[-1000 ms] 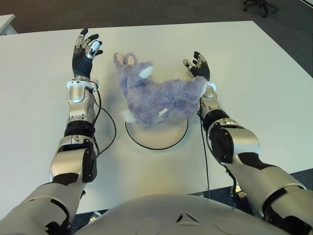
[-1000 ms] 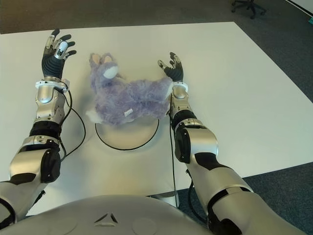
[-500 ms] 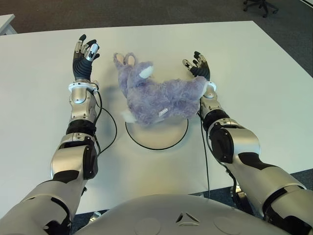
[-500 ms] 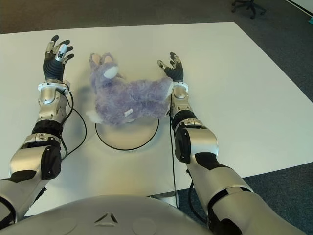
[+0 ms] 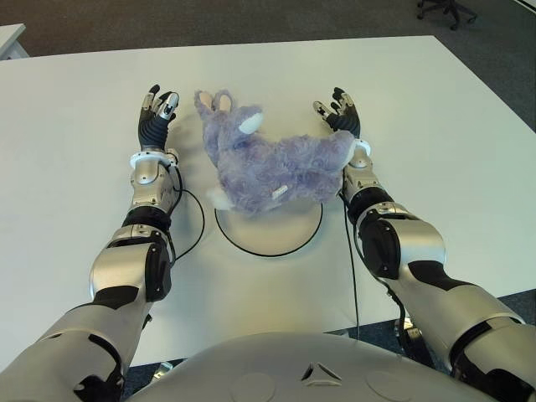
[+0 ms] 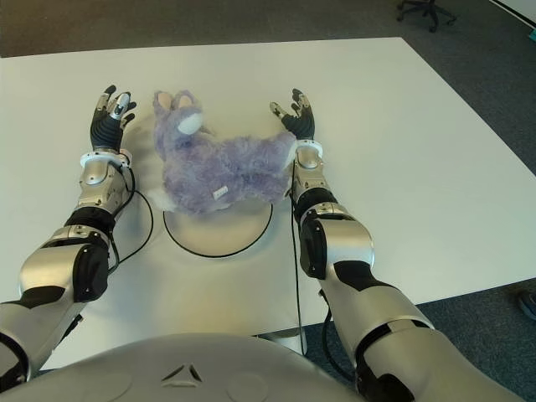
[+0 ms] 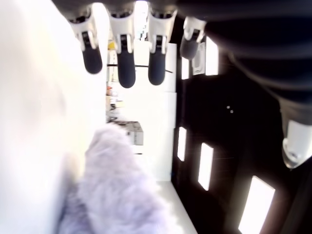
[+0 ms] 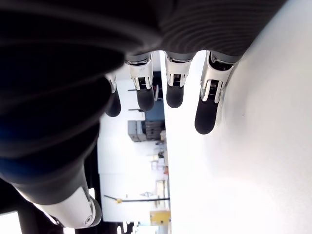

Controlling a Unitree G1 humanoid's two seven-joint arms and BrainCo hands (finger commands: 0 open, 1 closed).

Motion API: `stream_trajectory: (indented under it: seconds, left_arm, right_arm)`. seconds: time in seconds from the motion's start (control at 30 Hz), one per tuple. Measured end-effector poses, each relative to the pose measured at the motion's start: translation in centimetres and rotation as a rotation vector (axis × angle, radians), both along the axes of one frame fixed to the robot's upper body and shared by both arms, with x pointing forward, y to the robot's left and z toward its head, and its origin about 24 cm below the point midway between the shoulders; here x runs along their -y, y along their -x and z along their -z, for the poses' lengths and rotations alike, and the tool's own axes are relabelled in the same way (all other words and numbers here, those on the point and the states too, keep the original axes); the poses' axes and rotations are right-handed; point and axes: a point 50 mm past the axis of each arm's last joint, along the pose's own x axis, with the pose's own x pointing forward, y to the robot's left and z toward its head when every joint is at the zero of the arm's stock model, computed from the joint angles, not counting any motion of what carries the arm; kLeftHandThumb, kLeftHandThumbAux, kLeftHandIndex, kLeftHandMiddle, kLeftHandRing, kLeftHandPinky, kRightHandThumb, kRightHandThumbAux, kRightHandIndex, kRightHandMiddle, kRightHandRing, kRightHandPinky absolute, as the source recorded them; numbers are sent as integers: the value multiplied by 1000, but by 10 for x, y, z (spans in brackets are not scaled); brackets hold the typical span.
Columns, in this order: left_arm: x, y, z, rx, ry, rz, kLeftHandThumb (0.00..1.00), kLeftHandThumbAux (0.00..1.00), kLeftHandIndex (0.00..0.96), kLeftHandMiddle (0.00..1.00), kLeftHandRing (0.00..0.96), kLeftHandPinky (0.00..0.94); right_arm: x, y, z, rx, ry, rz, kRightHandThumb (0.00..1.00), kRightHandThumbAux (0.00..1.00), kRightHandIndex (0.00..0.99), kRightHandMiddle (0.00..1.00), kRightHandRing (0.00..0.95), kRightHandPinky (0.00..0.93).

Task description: Put the doll into the plate.

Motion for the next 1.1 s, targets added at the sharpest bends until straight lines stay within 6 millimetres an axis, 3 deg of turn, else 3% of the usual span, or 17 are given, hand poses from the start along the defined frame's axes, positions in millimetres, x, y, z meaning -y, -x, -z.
stream_trajectory:
  seconds: [0.37, 1.1]
  left_arm:
    - [3, -2, 3, -30, -5, -6, 0, 523, 16, 162, 168, 152]
    - [10, -4, 10, -97, -23, 23, 0, 537, 0, 165, 152, 98]
  right_arm:
    - [1, 0, 0, -1, -1, 3, 363, 782, 115, 17, 0, 0]
    - [2, 1, 2, -5, -3, 13, 331, 761, 104, 17, 0, 0]
